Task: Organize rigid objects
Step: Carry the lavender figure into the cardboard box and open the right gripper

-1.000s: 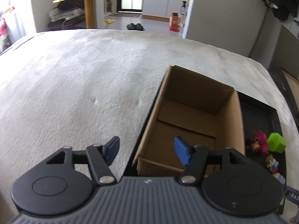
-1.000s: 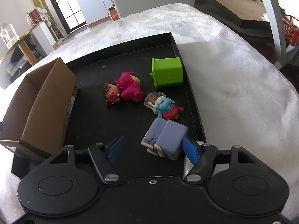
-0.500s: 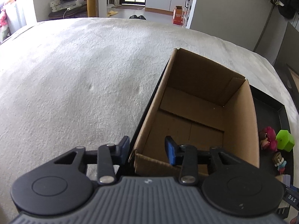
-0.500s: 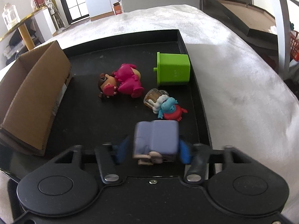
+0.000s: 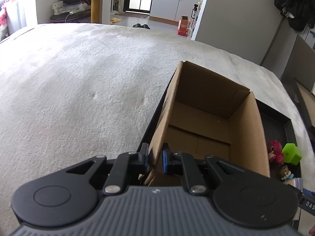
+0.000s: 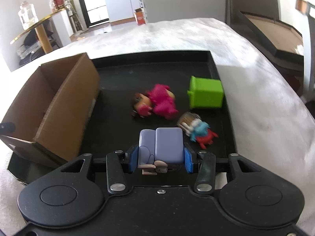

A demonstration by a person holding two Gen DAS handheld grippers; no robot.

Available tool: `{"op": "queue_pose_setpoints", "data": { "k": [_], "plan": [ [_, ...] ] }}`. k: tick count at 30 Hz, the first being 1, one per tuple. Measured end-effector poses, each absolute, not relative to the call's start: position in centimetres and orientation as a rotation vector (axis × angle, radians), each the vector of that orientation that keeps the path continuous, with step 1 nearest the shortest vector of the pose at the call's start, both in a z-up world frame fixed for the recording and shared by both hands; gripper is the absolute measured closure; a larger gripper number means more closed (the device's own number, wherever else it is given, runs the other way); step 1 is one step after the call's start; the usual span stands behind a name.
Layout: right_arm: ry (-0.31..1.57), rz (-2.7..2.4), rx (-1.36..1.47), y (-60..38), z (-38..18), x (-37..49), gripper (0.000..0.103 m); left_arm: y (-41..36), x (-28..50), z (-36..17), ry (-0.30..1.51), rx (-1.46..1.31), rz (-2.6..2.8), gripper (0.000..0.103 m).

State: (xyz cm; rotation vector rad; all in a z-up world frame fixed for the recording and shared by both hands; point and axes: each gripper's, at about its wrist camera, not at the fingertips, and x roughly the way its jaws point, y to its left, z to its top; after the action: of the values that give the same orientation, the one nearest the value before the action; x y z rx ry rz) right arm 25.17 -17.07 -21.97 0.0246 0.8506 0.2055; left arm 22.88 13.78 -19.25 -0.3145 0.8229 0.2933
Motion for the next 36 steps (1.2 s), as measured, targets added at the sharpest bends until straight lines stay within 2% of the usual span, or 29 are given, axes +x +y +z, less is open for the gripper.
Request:
{"op": "queue_pose_setpoints", "data": {
  "k": [19,36],
  "plan": [
    [0.775,0.188,-0.057,-10.7,-17.5,26.8,0.059,15.6,22.2,-20.2,0.77,-0.369,0.188,0.089],
    [0.705,0.3,-0.156,-1.4,-16.0,26.9,0.059,17.2,21.5,-21.0,0.739,-0.459,0.138,0.088]
  ]
}}
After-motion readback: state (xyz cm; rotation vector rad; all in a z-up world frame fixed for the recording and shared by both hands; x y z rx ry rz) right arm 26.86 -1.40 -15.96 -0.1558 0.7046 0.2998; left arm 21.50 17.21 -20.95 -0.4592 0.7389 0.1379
